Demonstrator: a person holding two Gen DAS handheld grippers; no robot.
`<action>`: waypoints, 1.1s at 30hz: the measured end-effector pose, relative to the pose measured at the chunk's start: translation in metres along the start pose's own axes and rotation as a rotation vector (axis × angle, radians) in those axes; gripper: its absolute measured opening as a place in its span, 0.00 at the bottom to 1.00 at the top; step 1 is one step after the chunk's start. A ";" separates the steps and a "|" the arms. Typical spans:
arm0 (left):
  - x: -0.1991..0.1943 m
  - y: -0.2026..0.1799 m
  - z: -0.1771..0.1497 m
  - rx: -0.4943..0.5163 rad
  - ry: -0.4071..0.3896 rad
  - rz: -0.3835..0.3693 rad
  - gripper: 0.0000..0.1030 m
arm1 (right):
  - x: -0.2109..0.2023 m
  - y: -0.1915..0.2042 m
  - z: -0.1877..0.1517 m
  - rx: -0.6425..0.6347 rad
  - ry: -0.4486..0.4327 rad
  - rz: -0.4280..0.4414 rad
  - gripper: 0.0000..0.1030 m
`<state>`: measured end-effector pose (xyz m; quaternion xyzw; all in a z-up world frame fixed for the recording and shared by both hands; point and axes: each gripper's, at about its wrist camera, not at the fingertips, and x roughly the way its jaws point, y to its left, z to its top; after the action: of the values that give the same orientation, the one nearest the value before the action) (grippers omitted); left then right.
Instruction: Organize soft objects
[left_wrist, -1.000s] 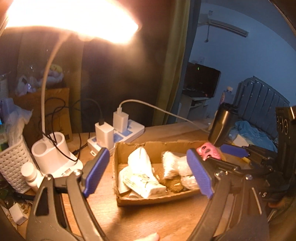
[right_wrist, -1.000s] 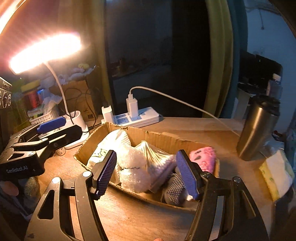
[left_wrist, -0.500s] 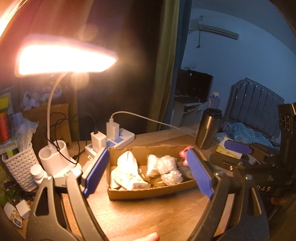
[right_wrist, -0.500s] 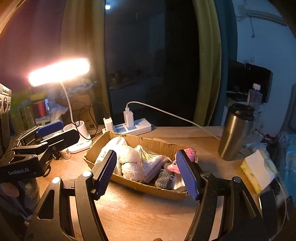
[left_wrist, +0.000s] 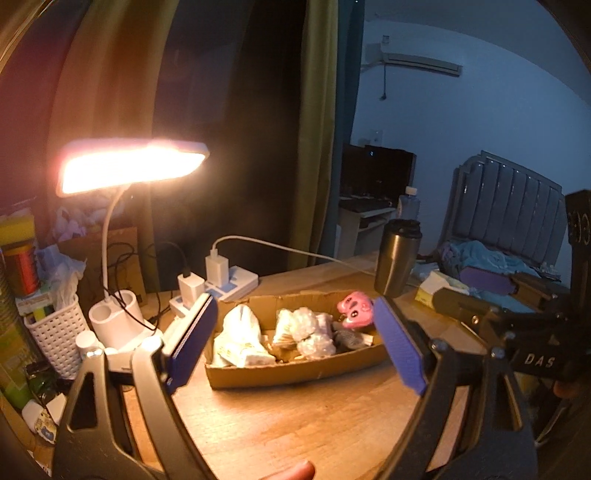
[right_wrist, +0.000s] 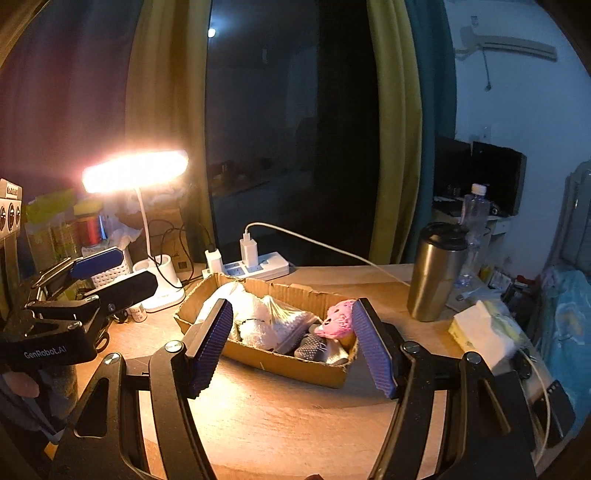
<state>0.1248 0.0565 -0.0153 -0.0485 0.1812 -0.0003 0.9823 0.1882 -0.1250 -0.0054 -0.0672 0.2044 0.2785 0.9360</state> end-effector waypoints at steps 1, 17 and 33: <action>-0.003 -0.002 0.000 0.001 -0.002 0.000 0.93 | -0.005 -0.001 -0.001 0.000 -0.004 -0.003 0.68; -0.062 -0.031 -0.005 0.027 -0.069 -0.003 0.94 | -0.074 0.006 -0.010 -0.009 -0.080 -0.035 0.68; -0.121 -0.054 -0.003 0.045 -0.149 -0.003 0.94 | -0.136 0.009 -0.020 0.003 -0.151 -0.069 0.68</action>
<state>0.0113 0.0050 0.0307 -0.0264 0.1077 -0.0022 0.9938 0.0732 -0.1896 0.0339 -0.0515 0.1311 0.2500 0.9580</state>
